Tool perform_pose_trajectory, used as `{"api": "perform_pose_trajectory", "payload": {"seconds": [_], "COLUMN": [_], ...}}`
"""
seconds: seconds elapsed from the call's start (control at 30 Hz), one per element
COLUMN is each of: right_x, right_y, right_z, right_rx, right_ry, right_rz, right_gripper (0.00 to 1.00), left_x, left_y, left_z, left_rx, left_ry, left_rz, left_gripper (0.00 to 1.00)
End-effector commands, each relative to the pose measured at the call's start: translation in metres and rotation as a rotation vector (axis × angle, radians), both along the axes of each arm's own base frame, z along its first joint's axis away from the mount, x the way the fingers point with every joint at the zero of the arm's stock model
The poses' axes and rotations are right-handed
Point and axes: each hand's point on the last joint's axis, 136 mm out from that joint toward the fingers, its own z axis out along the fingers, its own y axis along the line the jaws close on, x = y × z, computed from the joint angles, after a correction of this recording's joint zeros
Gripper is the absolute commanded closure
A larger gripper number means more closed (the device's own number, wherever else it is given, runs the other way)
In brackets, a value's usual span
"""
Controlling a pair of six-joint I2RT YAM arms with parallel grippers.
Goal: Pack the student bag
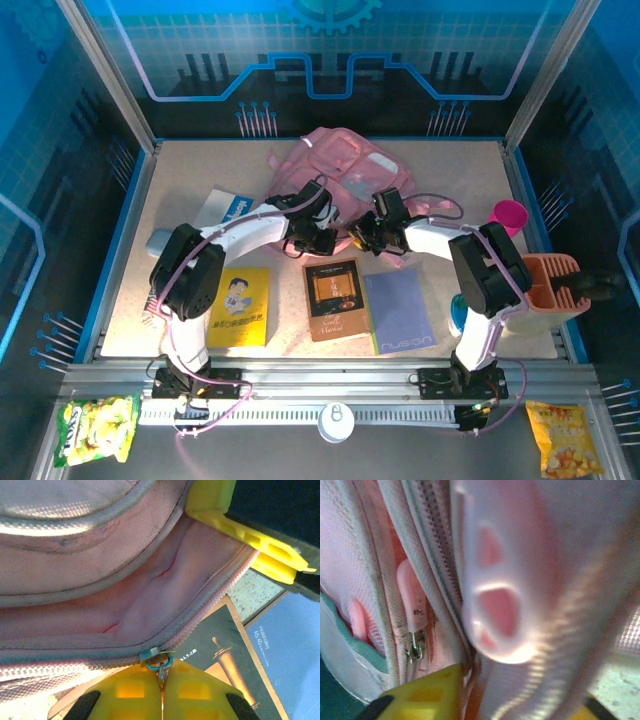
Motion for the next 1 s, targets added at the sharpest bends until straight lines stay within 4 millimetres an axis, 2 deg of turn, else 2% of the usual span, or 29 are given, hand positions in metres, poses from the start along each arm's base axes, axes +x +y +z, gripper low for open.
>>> {"api": "perform_pose_trajectory", "payload": {"seconds": [0.0,0.07,0.23,0.33,0.47,0.6,0.7,0.83,0.97], "right_x": [0.006,0.01,0.024,0.032,0.042,0.051,0.059,0.07,0.079], "right_y": [0.002,-0.002,-0.022,-0.036,-0.041,-0.04,-0.039,-0.04,-0.048], "right_z": [0.001,0.006,0.026,0.038,0.052,0.056,0.058,0.059,0.051], "right_rx": [-0.024,-0.035,-0.093,-0.127,-0.125,-0.112,-0.106,-0.12,-0.153], "right_ry": [-0.024,-0.052,-0.123,-0.163,-0.22,-0.25,-0.266,-0.299,-0.302], "right_rz": [0.011,0.012,0.006,-0.001,0.022,0.061,0.081,0.096,0.09], "right_gripper": [0.83,0.85,0.87,0.87,0.86,0.86,0.86,0.84,0.8], "left_x": [-0.003,-0.002,0.003,0.003,0.002,-0.002,-0.002,-0.003,-0.01], "left_y": [0.006,0.019,0.072,0.095,0.116,0.112,0.102,0.081,0.048], "left_z": [0.01,0.012,0.016,0.02,0.018,0.013,0.017,0.028,0.038], "left_rx": [0.004,0.032,0.1,0.096,0.129,0.102,0.048,-0.007,-0.057], "left_ry": [0.026,0.031,0.041,0.037,0.037,0.065,0.08,0.067,0.067], "left_rz": [-0.036,-0.027,0.086,0.14,0.198,0.201,0.203,0.167,0.101], "left_gripper": [1.0,1.0,1.0,1.0,1.0,1.0,1.0,1.0,1.0]}}
